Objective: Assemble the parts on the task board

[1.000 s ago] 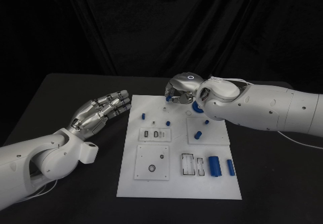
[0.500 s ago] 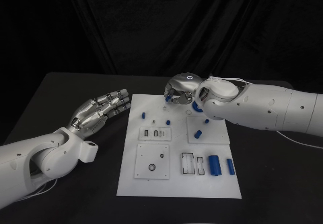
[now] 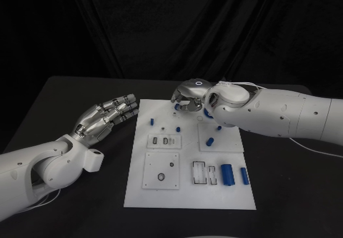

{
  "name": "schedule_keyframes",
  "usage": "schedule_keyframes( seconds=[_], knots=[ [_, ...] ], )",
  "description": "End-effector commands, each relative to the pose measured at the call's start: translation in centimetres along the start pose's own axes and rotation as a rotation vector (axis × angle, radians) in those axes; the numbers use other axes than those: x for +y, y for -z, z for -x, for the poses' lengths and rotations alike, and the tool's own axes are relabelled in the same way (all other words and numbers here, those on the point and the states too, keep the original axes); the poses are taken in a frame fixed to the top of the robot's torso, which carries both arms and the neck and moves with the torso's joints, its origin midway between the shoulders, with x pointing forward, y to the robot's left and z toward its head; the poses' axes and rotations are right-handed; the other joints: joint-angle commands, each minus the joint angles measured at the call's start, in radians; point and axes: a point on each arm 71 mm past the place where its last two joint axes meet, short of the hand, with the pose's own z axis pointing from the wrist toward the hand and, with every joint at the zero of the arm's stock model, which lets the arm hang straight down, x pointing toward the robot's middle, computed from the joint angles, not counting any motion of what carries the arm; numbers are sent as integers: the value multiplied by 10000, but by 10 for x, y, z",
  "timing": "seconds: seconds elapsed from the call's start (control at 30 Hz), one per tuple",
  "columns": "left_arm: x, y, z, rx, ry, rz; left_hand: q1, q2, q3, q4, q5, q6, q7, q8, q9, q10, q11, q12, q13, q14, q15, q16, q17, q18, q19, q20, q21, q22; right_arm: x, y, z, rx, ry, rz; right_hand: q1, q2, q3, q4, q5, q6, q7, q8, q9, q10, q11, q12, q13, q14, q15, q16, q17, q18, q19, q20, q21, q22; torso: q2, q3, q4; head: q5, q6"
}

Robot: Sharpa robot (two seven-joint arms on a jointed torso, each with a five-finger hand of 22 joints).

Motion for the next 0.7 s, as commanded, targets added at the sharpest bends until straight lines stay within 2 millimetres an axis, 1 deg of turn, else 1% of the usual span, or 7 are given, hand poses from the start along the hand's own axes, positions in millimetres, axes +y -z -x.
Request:
schedule_keyframes(
  seconds=[0.03, 0.23, 0.37, 0.53, 0.57, 0.6, 0.7],
  knots=[
    [-15, 1, -1, 133, 142, -2058, -97, 3, 48, -5, 37, 30, 11, 52, 11, -21, 70, 23, 10, -6, 38, 58, 13, -135, 24, -12, 34, -6, -4, 0, -3, 266, 36, -458, -33, -105, -57, -105, -69, -359, -51, -44, -143, -429, 74, -44, 19, -117, 58, -98, -184, 55, -134, 62, -105, -142, -2, -2, -8, -2, -12],
    [-15, 1, -1, 130, 145, -2023, -106, -1, 83, -12, 32, 17, 20, 47, 9, -36, 75, 14, 7, -16, 47, 54, 11, -144, 27, -10, 36, -7, -8, 5, 1, -329, -29, -380, -79, -49, -320, -323, -113, -1688, -331, -85, -614, -1169, 144, 22, 57, -295, 85, -214, -419, 110, -299, 114, -276, -326, -5, 0, 10, -38, -25],
    [-15, 2, 0, 113, 137, -2003, -106, -1, 83, -12, 32, 17, 20, 47, 9, -36, 75, 14, 7, -16, 47, 54, 11, -144, 27, -10, 36, -7, -14, 16, 9, -882, -87, -351, -53, -16, -353, -377, -45, -1532, -357, -28, -619, -1096, 111, 149, 103, -321, 48, -236, -457, 116, -313, 90, -298, -337, -3, 2, 6, -5, 49],
    [-15, 4, 1, 69, 129, -1975, -112, -5, 105, -17, 30, 27, 25, 48, 10, -37, 78, 20, 8, -9, 54, 71, 14, -149, 29, -9, 38, -6, -30, 42, 26, -1238, -103, -625, -68, 129, -288, -341, 98, -657, 84, 254, -544, -300, -25, 808, 311, -334, -7, -257, -479, 109, -299, 33, -315, -296, -8, 0, -2, 43, 141],
    [-16, 4, 1, 17, 157, -1968, -112, -5, 105, -17, 30, 27, 25, 48, 10, -37, 78, 20, 8, -9, 54, 71, 14, -149, 29, -9, 38, -6, -35, 52, 32, -1308, -113, -751, -61, 126, -240, -317, 86, -145, 340, 474, -474, 250, -174, 1212, 463, -349, -138, -281, -510, 113, -318, -23, -342, -311, -7, 0, -5, 42, 144],
    [-16, 5, 2, -21, 182, -1966, -114, -11, 114, -21, 30, 52, 28, 53, 13, -26, 81, 37, 11, -3, 56, 81, 16, -152, 33, -9, 40, -6, -38, 59, 34, -1321, -125, -835, -57, 135, -217, -305, 79, -92, 357, 479, -479, 395, -248, 1353, 525, -358, -168, -300, -536, 127, -335, -79, -363, -333, -3, 0, -9, 29, 141],
    [-16, 5, 2, -106, 219, -1961, -115, -14, 117, -22, 31, 53, 29, 54, 13, -27, 82, 35, 11, -4, 56, 80, 16, -153, 35, -9, 41, -5, -46, 74, 37, -1250, -154, -1065, -32, 147, -333, -369, -28, 223, 248, 454, -530, 897, -782, 3168, 1723, -410, -691, -480, -702, 91, -381, -512, -461, -364, -4, 2, -17, -6, 152]
  ],
)
